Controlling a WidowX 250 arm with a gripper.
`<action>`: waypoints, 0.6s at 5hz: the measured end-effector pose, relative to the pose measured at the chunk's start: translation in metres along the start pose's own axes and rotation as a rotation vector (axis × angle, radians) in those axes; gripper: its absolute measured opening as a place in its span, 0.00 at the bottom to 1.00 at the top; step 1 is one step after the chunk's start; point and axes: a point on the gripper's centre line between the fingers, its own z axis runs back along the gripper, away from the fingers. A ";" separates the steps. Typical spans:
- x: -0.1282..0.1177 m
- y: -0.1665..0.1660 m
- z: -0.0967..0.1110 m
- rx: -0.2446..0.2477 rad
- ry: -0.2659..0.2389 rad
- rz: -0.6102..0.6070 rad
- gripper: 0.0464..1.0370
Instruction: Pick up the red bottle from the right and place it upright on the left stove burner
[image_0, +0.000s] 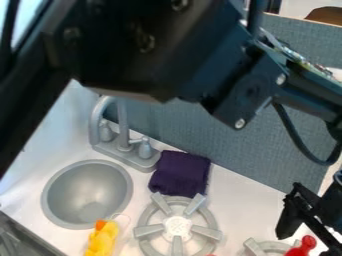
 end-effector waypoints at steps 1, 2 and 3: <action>0.006 0.002 -0.005 0.017 0.005 0.005 0.96; 0.015 0.002 -0.017 0.022 0.031 0.006 0.96; 0.021 0.002 -0.012 0.012 0.018 -0.008 0.93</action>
